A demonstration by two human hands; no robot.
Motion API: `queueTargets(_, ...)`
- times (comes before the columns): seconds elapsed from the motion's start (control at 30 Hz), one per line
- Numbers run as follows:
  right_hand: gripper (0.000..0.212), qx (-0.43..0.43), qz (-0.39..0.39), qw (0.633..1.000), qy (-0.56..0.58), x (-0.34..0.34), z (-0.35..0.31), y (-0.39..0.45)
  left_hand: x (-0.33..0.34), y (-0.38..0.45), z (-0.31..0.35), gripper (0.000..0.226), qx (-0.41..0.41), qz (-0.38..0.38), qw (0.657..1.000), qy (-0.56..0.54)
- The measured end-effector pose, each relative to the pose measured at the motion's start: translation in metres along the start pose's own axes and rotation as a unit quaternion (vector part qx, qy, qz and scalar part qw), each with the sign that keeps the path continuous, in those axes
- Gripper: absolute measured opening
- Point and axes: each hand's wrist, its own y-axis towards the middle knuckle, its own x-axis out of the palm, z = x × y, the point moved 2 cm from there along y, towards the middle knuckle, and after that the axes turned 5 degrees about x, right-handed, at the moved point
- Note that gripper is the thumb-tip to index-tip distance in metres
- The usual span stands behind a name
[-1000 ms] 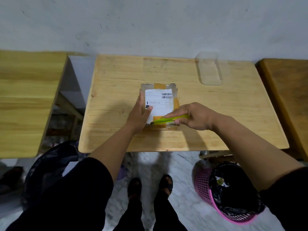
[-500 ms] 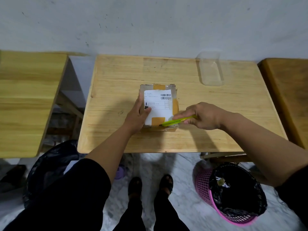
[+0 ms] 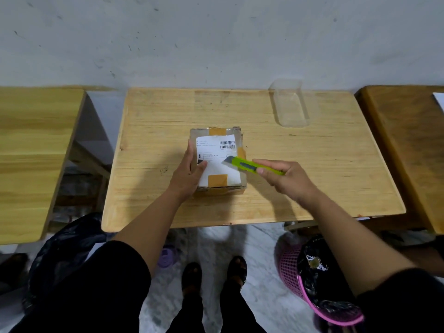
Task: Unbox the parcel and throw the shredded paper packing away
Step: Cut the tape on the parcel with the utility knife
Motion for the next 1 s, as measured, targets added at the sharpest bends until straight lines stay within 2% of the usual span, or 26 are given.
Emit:
queueTargets(0.07,0.031,0.029,0.061,0.992,0.103,0.021,0.016,0.001,0.0,0.001,-0.001,0.07,-0.003,0.002,1.0,0.001)
queueTargets(0.2,0.029,0.072,0.124,0.97,0.198,0.05,0.033,-0.001,0.0,0.0,0.0,0.07,-0.005,0.002,1.0,0.015)
queueTargets(0.33,0.028,0.067,0.146,0.971,0.179,0.055,0.039,-0.001,0.0,0.001,0.0,0.07,-0.004,0.004,1.0,0.022)
queueTargets(0.47,0.034,0.066,0.108,0.979,0.162,0.056,0.034,-0.007,0.0,0.001,-0.001,0.07,-0.002,0.005,1.0,0.017)
queueTargets(0.6,0.043,0.071,0.025,0.971,0.226,0.06,0.027,-0.017,0.0,0.001,-0.001,0.07,0.001,0.006,1.0,0.014)
queueTargets(0.77,0.051,0.124,-0.009,0.948,0.292,0.059,0.029,-0.016,0.0,0.0,0.0,0.069,0.001,0.008,1.0,0.014)
queueTargets(0.87,0.049,0.125,0.01,0.963,0.239,0.059,0.033,-0.02,0.0,-0.002,0.004,0.068,0.009,0.003,1.0,0.01)
queueTargets(1.0,0.042,0.082,0.106,0.979,0.155,0.054,0.034,-0.029,-0.002,-0.001,0.002,0.068,0.009,0.002,1.0,0.011)
